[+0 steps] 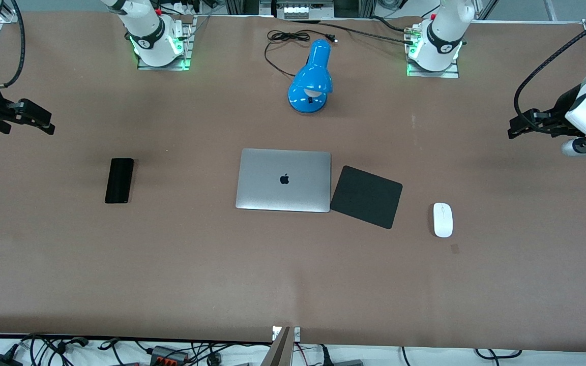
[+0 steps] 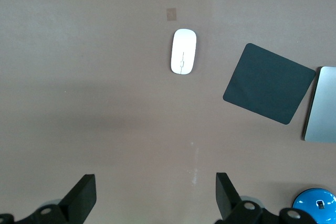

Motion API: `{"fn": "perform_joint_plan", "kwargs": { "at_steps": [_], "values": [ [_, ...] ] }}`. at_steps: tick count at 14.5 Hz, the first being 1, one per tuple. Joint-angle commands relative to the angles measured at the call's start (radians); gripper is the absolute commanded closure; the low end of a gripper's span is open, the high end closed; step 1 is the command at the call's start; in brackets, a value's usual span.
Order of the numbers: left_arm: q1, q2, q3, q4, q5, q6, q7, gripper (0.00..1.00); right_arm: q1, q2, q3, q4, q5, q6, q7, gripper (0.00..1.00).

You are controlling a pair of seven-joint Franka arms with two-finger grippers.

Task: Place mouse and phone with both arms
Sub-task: 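Move the right gripper toward the black phone while the left gripper nears the mouse, then lower the right gripper onto the phone while the left gripper lowers onto the mouse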

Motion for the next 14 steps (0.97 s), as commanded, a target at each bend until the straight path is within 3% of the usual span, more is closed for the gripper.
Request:
{"fn": "perform_joint_plan", "kwargs": {
  "at_steps": [1,7,11,14],
  "values": [
    [0.001,0.072,-0.002,0.028,0.015,-0.012,0.004,0.00,0.003,0.045,0.003,0.000,-0.019,0.010,0.011,0.00],
    [-0.002,0.176,-0.002,0.069,0.021,-0.040,-0.002,0.00,-0.005,0.148,0.001,-0.045,-0.023,0.096,0.014,0.00],
    [-0.031,0.478,-0.013,0.249,0.018,0.009,-0.004,0.00,-0.037,0.159,-0.005,-0.264,-0.023,0.322,0.014,0.00],
    [-0.050,0.586,-0.013,0.246,0.058,0.223,0.009,0.00,-0.051,0.223,-0.005,-0.347,-0.023,0.470,0.014,0.00]
  ]
}}
